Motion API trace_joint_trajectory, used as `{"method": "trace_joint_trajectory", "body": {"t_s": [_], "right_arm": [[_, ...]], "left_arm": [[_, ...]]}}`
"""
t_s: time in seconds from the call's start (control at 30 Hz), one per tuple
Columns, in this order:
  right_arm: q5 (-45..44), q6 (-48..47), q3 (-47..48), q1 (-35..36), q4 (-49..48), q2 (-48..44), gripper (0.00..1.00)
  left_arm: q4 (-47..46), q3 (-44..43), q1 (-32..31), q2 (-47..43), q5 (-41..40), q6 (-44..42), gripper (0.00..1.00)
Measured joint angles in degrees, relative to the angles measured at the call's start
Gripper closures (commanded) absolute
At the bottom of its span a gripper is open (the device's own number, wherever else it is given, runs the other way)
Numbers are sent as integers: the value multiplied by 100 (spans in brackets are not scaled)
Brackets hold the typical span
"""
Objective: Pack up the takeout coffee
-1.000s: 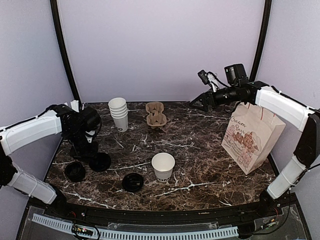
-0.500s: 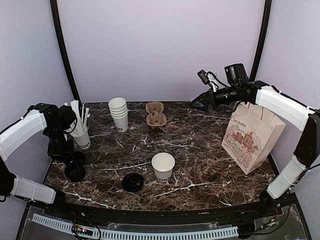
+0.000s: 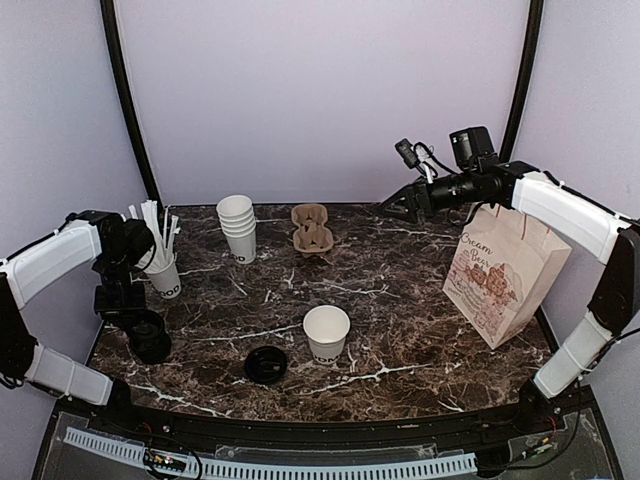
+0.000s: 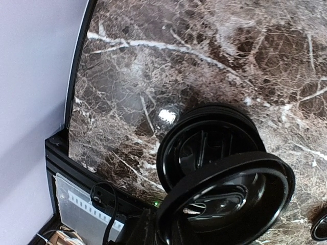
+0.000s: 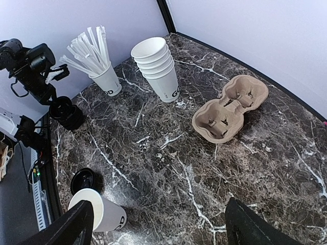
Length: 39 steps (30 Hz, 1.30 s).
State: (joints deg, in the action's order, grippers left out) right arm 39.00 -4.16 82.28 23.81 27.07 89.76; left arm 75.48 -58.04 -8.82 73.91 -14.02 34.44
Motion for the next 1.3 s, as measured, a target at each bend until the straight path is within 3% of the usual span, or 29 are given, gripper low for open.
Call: {"method": "trace_joint_trajectory", "body": {"t_s": [0.2, 0.43, 0.67, 0.77, 0.93, 1.1, 1.3], "right_arm": [[52, 13, 0, 0, 4, 0, 10], [105, 15, 0, -7, 13, -2, 10], [109, 15, 0, -24, 20, -2, 10], [94, 9, 4, -24, 37, -2, 10], [-74, -160, 136, -44, 247, -2, 9], [-146, -632, 264, -186, 503, -28, 9], [42, -1187, 181, -223, 739, -214, 10]], "left_arm": [[-20, 199, 61, 120, -57, 94, 84], [-61, 199, 68, 236, -79, 151, 61], [-4, 136, 57, 216, -61, 179, 61], [144, -337, -109, 160, -59, 175, 59], [-533, -1408, -1447, -258, 249, -138, 61], [-1875, -1285, -3206, -573, 866, -809, 60], [-3130, -658, -5294, -282, 1318, -1777, 60]]}}
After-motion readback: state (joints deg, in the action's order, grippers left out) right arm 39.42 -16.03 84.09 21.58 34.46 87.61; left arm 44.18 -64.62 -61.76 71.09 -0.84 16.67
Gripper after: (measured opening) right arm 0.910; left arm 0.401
